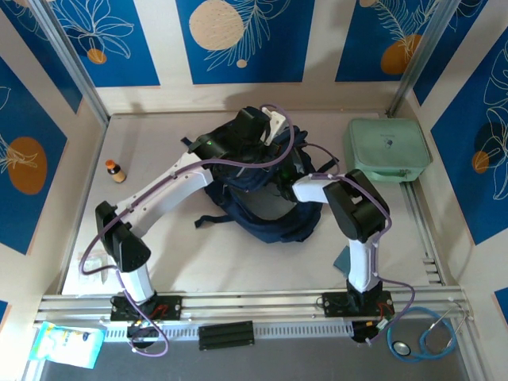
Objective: Pack books, pencil case, and school supplies into a backpack
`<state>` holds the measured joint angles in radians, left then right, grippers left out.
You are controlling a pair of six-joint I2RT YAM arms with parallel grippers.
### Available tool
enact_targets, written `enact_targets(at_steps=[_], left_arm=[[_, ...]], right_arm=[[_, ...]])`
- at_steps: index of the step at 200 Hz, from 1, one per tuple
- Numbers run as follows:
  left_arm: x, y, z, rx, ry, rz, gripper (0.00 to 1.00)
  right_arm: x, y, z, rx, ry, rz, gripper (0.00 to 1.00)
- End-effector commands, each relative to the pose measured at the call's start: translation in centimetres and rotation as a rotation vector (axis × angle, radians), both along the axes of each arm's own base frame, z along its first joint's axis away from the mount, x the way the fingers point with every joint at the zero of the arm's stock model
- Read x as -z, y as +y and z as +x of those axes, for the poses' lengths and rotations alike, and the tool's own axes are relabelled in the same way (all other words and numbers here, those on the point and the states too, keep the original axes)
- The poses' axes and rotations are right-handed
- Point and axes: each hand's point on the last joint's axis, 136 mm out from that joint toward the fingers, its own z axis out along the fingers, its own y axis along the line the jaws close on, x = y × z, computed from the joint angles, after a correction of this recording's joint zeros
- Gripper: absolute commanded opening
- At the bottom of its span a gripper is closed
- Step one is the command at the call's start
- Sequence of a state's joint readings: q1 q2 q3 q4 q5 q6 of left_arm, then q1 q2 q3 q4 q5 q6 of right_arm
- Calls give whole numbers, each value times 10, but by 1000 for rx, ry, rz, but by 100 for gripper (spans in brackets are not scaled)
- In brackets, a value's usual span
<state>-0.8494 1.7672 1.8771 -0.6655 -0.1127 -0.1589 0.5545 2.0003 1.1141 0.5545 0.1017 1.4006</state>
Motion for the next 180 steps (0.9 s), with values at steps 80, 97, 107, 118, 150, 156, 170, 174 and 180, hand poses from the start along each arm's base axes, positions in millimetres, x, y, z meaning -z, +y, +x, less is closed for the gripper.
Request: enact_targets(at_steps=[80, 97, 107, 118, 150, 156, 170, 174, 180], left_arm=[[-61, -6, -4, 4, -124, -161, 0], [-59, -4, -3, 3, -128, -157, 0], [-58, -4, -2, 1, -128, -159, 0], [-57, -4, -2, 2, -126, -164, 0], [-51, -5, -2, 1, -113, -166, 0], [-48, -5, -2, 1, -109, -164, 0], [-44, -5, -2, -1, -103, -164, 0], [-41, -6, -2, 0, -98, -162, 0], [-39, -7, -2, 2, -94, -163, 0]], right_arm=[[-3, -12, -29, 20, 43, -4, 67], [-4, -25, -46, 34, 63, 1, 69], [-7, -30, -57, 27, 71, 6, 69], [-10, -34, -68, 12, 90, 4, 69], [-7, -56, -99, 29, 152, -7, 68], [-7, -63, -104, 42, 156, -10, 68], [-9, -82, -113, 92, 158, -32, 68], [-9, -88, -116, 107, 160, -45, 68], [-12, -97, -119, 128, 156, -64, 68]])
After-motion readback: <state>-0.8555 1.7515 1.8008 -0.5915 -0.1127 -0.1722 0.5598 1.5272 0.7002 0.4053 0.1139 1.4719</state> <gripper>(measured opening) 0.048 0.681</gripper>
